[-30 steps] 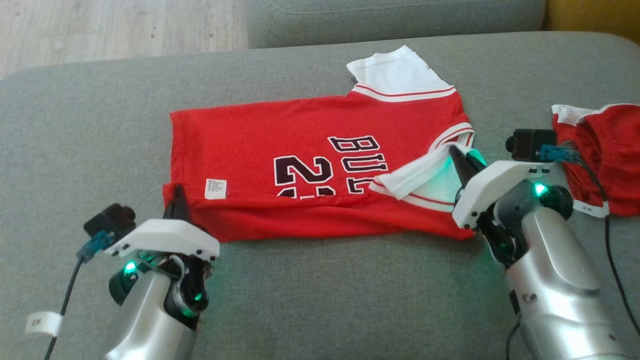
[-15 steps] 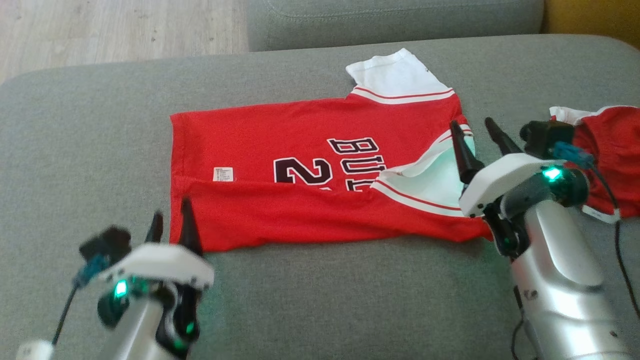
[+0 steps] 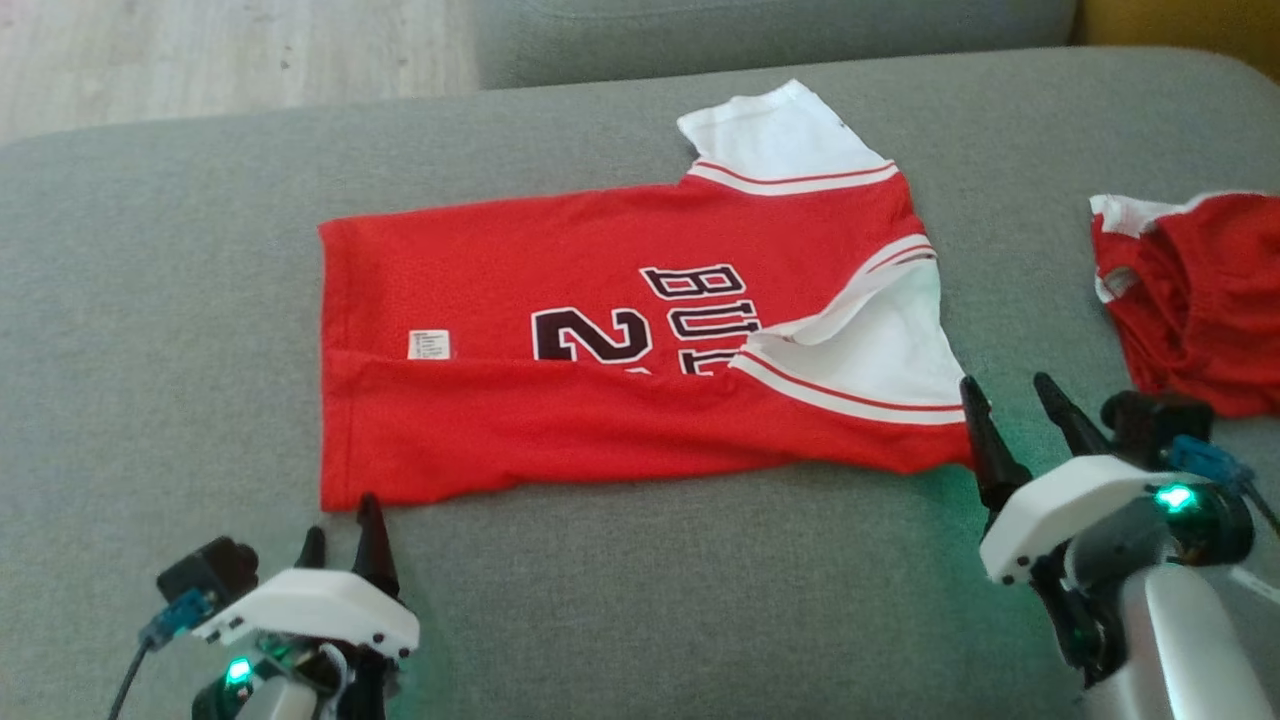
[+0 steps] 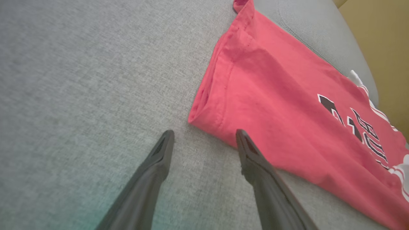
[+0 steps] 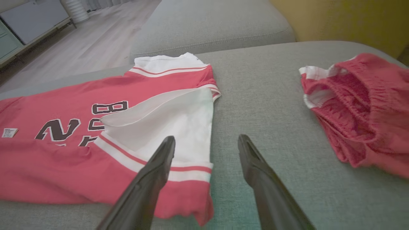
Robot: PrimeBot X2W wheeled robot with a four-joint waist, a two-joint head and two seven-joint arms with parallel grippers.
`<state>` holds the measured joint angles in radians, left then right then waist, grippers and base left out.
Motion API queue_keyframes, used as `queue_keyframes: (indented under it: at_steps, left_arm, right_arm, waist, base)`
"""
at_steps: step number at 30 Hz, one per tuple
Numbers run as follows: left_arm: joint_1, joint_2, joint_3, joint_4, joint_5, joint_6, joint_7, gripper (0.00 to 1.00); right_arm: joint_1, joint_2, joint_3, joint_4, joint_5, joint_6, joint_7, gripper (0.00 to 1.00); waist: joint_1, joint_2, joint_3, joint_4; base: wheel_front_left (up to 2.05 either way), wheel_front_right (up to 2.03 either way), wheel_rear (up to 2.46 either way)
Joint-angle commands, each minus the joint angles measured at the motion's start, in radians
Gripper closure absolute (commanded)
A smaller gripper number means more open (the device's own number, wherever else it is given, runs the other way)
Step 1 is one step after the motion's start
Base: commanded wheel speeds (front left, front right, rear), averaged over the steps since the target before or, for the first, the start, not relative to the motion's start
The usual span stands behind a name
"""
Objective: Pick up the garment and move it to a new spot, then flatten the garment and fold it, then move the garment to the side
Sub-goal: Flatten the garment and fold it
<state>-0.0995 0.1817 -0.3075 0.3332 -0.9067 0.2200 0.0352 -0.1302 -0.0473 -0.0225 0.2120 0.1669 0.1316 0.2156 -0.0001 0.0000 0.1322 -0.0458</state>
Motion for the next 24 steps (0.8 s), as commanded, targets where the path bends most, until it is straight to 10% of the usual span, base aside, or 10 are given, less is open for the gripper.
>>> queue_keyframes:
  at_steps: [1,8,11,12,24]
  left_arm:
    - [-0.053,0.018,0.043,-0.023,-0.005,0.003,0.000,0.00]
    - [-0.084,0.019,0.043,0.001,-0.017,-0.004,0.021,0.00]
    - [-0.090,0.014,0.033,0.003,-0.022,-0.013,0.031,0.94]
    - [-0.091,0.013,0.032,0.003,-0.022,-0.015,0.030,1.00]
    - [-0.061,0.033,0.063,-0.028,-0.025,-0.009,-0.015,1.00]
  right_arm:
    - [-0.007,-0.003,0.015,-0.071,0.011,-0.001,0.013,0.00]
    - [0.043,-0.003,0.011,-0.135,0.019,-0.001,0.066,0.00]
    - [0.057,-0.003,-0.001,-0.129,0.028,-0.001,0.091,0.00]
    - [0.058,-0.003,-0.007,-0.121,0.035,-0.001,0.096,0.00]
    - [0.018,-0.003,-0.002,-0.007,0.108,-0.001,0.091,0.00]
  waist:
    - [0.0001,0.0000,0.016,-0.016]
    - [0.0001,0.0000,0.041,-0.038]
    - [0.0001,0.0000,0.048,-0.041]
    - [0.0001,0.0000,0.050,-0.040]
    - [0.0001,0.0000,0.062,0.016]
  base:
    - [0.00,0.00,0.00]
    - [0.00,0.00,0.00]
    - [0.00,0.00,0.00]
    - [0.00,0.00,0.00]
    - [0.00,0.00,0.00]
